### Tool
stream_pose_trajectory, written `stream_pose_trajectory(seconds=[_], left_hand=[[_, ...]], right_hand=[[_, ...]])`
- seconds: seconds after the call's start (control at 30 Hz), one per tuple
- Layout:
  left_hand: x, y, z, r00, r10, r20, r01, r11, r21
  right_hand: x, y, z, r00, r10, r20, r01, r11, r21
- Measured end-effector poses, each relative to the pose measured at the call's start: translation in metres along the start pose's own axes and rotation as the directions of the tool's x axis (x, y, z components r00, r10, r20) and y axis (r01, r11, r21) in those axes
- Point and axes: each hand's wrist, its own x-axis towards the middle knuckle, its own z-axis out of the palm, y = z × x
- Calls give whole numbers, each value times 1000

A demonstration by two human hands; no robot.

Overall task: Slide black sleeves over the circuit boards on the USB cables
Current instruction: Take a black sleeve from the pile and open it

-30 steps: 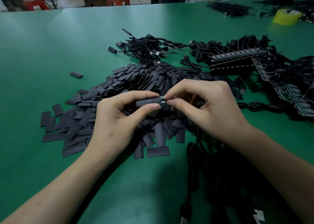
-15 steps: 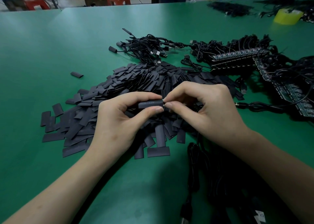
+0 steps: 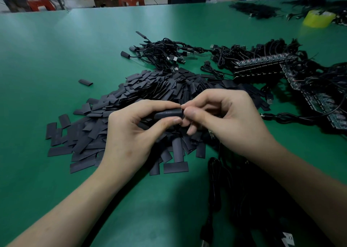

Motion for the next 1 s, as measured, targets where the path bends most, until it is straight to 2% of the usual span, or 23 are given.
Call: stream_pose_trajectory(seconds=[0.13,0.23,0.33,0.47,0.7,1.0], left_hand=[[2,1,0,999,43,14,-43,999,13],[2,-2,-1,998,58,15,-59,996,62],[1,-3,0,996,12,-87,-6,998,66],[-2,-1,6,973,-94,-211,79,994,-77],[-3,1,8,963,-182,-201,156,978,-140],[-3,2,9,963,-212,-168,190,972,-136]], right_hand=[[6,-6,-11,979,146,144,-161,981,106],[6,-7,-11,961,186,205,-213,970,116],[6,-7,-7,970,172,173,-197,971,136],[5,-4,-2,981,149,127,-171,969,177],[3,5,5,994,92,66,-100,987,128],[2,13,9,999,51,-7,-50,997,66]])
